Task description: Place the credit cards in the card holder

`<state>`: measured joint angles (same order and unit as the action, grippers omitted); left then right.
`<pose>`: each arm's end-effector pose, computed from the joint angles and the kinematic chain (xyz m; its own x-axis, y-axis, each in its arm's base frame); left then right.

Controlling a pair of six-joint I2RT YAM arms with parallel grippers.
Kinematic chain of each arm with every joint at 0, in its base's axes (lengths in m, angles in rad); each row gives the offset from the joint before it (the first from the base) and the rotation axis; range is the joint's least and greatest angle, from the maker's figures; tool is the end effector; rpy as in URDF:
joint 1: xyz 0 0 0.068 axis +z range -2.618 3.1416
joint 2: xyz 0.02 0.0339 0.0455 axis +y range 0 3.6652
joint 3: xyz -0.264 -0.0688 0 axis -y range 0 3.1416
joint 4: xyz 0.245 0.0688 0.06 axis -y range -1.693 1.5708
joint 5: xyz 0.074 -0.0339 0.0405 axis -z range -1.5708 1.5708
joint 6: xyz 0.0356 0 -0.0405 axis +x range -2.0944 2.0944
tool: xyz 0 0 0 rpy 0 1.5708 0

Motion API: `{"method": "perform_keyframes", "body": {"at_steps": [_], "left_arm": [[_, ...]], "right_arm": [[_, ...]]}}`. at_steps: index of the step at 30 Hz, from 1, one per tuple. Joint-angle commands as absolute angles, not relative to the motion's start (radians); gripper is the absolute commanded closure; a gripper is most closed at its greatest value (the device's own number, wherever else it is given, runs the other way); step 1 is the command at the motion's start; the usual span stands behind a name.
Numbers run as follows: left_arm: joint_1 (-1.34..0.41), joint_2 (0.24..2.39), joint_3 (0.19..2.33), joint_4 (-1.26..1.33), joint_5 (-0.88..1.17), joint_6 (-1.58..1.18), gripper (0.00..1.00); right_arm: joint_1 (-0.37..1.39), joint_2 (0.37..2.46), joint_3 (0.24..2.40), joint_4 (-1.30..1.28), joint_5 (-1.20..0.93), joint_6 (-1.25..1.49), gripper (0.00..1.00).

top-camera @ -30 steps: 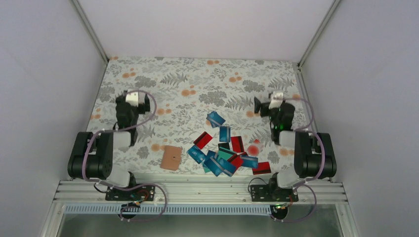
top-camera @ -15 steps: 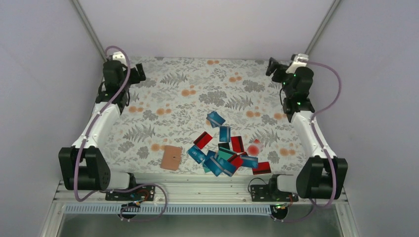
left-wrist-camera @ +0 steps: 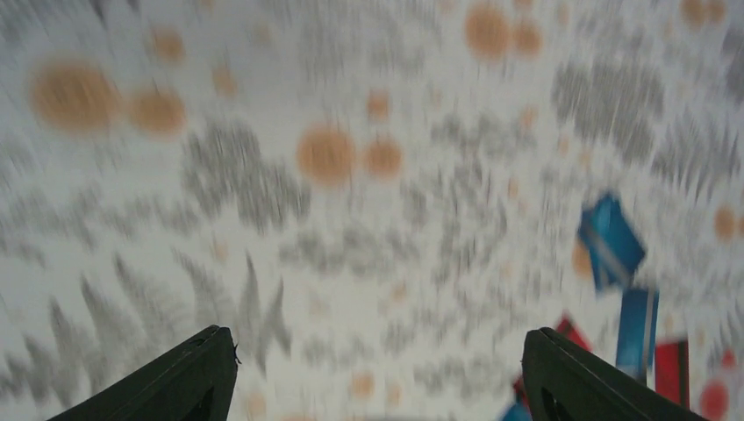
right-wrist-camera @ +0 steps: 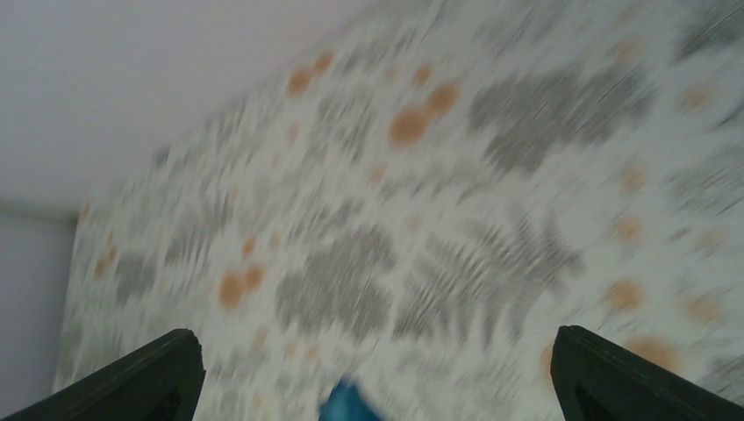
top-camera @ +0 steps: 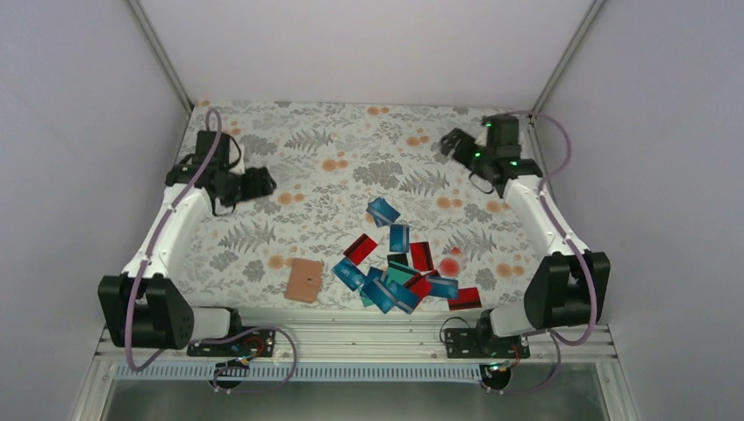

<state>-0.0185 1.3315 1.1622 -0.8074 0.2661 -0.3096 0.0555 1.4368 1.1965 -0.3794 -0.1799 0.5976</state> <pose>0.2695 -0.0143 0.2981 -0.8394 -0.2785 -0.4668 -0.0953 0.9209 -0.3781 0.3249 0.0244 0.3118 -0.5919 0.5215 -0.6145 0.1609 0.8235 0.5439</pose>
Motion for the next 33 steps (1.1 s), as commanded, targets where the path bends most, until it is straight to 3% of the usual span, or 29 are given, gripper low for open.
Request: {"method": "perform_keyframes", "body": {"at_steps": [1, 7, 16, 21, 30, 33], "left_arm": [[-0.086, 1.223, 1.069, -1.094, 0.341, -0.365, 0.19], [-0.222, 1.162, 0.923, -1.175, 0.321, -0.451, 0.29], [-0.425, 1.253, 0.777, -1.060, 0.281, -0.579, 0.32], [-0.445, 1.338, 0.761, -0.986, 0.270, -0.586, 0.34], [-0.443, 1.520, 0.754, -0.834, 0.227, -0.555, 0.47], [-0.443, 1.567, 0.750, -0.767, 0.260, -0.544, 0.58]], "right_arm": [[0.200, 1.428, 1.197, -0.587, -0.322, 0.609, 0.00], [0.341, 1.434, 1.137, -0.687, -0.354, 0.558, 0.00], [0.383, 1.431, 1.117, -0.701, -0.358, 0.534, 0.00], [0.385, 1.429, 1.114, -0.715, -0.354, 0.528, 0.00], [0.385, 1.438, 1.113, -0.720, -0.360, 0.537, 0.00], [0.385, 1.447, 1.127, -0.733, -0.354, 0.537, 0.00]]}}
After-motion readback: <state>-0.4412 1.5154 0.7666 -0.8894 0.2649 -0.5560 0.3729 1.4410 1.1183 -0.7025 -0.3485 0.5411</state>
